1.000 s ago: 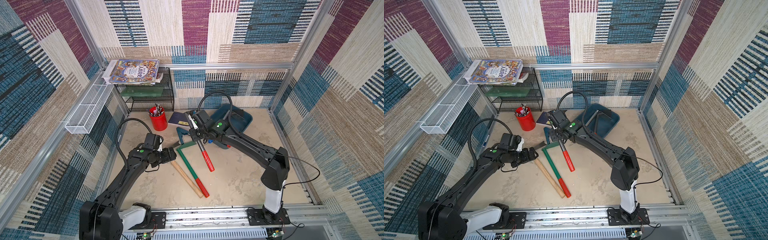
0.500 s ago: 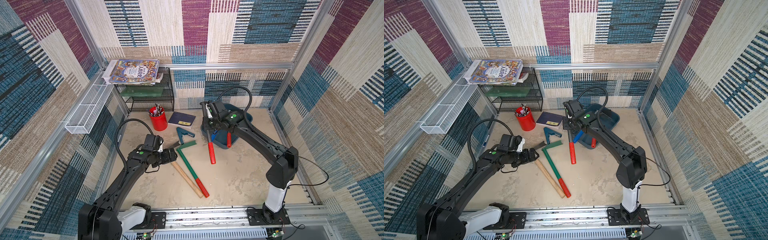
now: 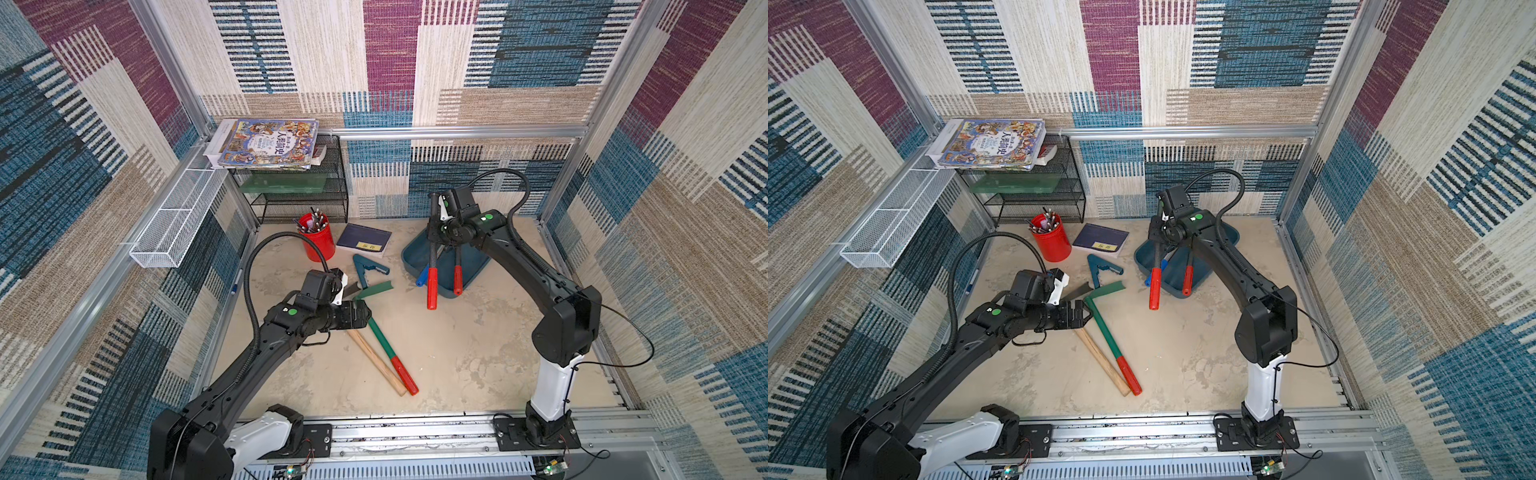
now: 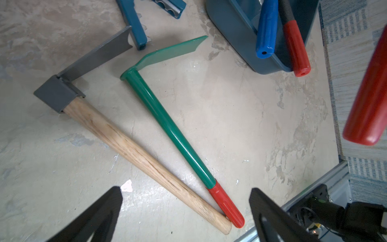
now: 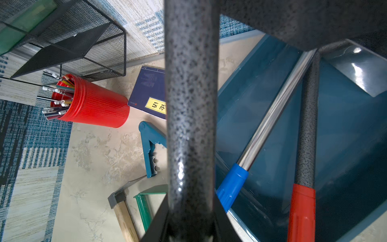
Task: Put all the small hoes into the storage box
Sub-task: Place the hoe in the storage box.
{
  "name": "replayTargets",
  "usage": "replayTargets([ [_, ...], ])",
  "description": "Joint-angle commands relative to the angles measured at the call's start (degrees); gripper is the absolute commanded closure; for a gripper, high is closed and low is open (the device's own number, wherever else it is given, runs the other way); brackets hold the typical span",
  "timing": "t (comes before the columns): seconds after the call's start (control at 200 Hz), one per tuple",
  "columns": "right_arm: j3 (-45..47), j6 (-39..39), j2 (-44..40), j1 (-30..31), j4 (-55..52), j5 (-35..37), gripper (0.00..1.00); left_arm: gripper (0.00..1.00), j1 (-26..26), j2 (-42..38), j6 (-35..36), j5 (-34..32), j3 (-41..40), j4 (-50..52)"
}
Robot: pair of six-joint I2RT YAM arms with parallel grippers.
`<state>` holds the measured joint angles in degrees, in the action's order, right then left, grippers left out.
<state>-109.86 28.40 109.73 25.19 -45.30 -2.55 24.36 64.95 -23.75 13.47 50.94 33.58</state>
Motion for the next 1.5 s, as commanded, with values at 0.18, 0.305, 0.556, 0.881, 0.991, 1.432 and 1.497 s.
replayTargets([
  [0.18,-5.3,2.5,4.0,-3.1,-0.9,-2.1,1.0,0.01,4.5,1.4,3.7,-3.9,2.0,-1.6],
  [0.305,-6.5,3.2,5.3,-4.3,-1.2,-1.8,1.0,0.01,5.6,1.7,4.0,-4.7,2.3,-1.6],
  [0.556,-10.1,3.8,9.0,-6.7,-2.7,-1.9,1.0,0.02,7.2,2.2,4.6,-6.1,2.7,-1.6],
  [0.881,-14.1,6.5,13.5,-8.8,-3.7,-4.0,1.0,0.02,8.7,2.5,3.9,-7.2,2.7,-1.6],
  [0.991,-14.7,6.8,14.9,-9.8,-3.7,-4.3,1.0,0.02,8.9,2.5,3.8,-7.3,2.6,-1.5],
  [1.432,-18.3,5.9,19.9,-13.9,-4.3,-5.9,1.0,0.01,9.4,2.7,3.5,-7.9,2.2,-1.6],
  [1.497,-18.3,5.7,20.4,-14.2,-4.0,-6.4,1.0,0.01,9.4,2.7,3.5,-8.0,2.2,-1.7],
])
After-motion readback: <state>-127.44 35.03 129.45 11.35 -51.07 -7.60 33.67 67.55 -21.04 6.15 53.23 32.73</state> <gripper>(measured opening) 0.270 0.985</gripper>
